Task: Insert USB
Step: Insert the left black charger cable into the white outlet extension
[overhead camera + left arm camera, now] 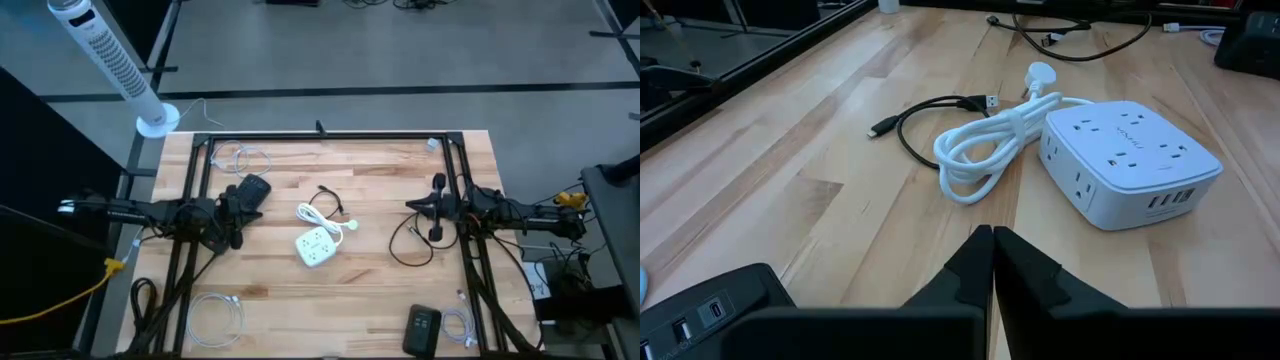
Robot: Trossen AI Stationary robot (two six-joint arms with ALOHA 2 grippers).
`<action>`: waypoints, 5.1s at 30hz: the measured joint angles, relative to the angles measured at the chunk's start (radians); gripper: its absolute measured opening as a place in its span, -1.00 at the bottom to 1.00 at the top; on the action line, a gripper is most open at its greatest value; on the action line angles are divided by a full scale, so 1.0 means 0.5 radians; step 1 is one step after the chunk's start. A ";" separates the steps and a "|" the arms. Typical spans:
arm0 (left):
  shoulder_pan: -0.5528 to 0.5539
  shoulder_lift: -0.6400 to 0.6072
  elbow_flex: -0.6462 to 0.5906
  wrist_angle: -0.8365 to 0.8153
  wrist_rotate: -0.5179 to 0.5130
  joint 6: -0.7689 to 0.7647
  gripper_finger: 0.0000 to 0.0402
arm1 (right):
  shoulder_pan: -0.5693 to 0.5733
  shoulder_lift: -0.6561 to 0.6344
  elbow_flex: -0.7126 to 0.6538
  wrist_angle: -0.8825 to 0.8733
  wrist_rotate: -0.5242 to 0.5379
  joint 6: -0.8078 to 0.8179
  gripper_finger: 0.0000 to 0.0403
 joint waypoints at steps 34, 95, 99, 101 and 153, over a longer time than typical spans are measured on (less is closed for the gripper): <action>0.000 0.001 0.001 0.000 0.000 -0.001 -1.00 | 0.001 1.365 -0.063 0.488 -0.225 0.484 -1.00; 0.009 0.316 -0.001 0.817 0.046 0.136 -0.38 | -0.249 3.494 1.706 0.001 0.002 1.662 -0.23; 0.008 0.426 0.001 0.857 0.165 0.059 -0.27 | -0.243 3.606 1.705 0.092 0.008 1.692 -0.26; 0.007 0.485 0.002 0.877 0.192 -0.022 -0.23 | -0.243 3.651 1.708 0.155 0.016 1.692 -0.27; 0.007 0.876 0.001 1.034 0.225 -0.294 -0.25 | -0.233 3.743 1.749 0.324 0.036 1.788 -0.30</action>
